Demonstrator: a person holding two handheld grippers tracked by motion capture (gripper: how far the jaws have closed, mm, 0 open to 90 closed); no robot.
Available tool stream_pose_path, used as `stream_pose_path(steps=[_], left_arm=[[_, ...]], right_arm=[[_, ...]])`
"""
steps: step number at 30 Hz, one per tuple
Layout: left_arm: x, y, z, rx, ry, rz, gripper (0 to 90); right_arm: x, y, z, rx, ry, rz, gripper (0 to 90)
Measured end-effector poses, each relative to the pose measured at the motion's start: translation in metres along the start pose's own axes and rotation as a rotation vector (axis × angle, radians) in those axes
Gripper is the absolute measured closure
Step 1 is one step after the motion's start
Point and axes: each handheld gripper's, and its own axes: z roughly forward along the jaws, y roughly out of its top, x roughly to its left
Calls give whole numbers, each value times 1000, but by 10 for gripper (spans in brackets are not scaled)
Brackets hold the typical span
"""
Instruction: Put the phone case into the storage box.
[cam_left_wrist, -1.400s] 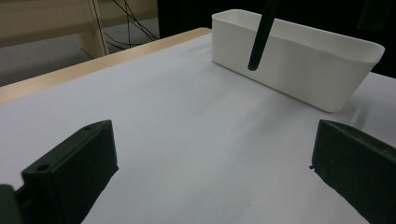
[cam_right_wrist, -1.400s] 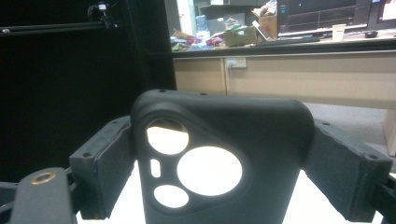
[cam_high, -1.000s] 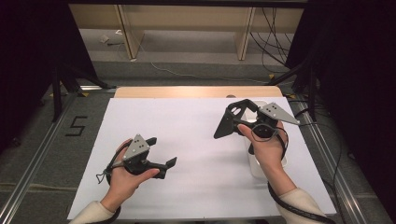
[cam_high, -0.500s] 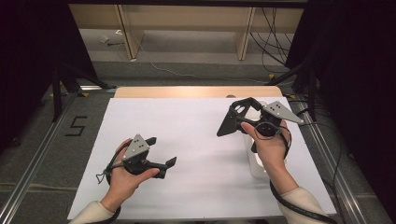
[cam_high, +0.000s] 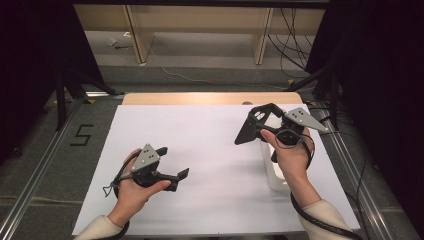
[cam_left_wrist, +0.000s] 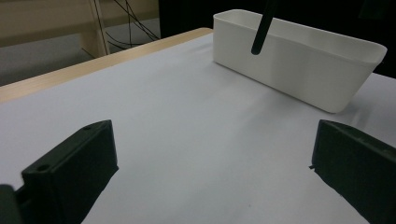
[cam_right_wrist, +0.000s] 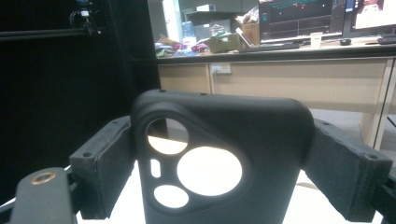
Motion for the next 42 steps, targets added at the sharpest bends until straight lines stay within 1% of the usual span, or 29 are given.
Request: stream_pose_path(steps=[10,11,42], left_arm=[[0,0,0,0,1,-3,0],[0,0,0,1,0,2,0],[0,0,0,-1,3,-2,0]], right_arm=[[-3,2,-1,-13,-10,3,152],[-4,3,-2,-14,-11,2,152],[-14,8,-6,-30,-44,3,153]])
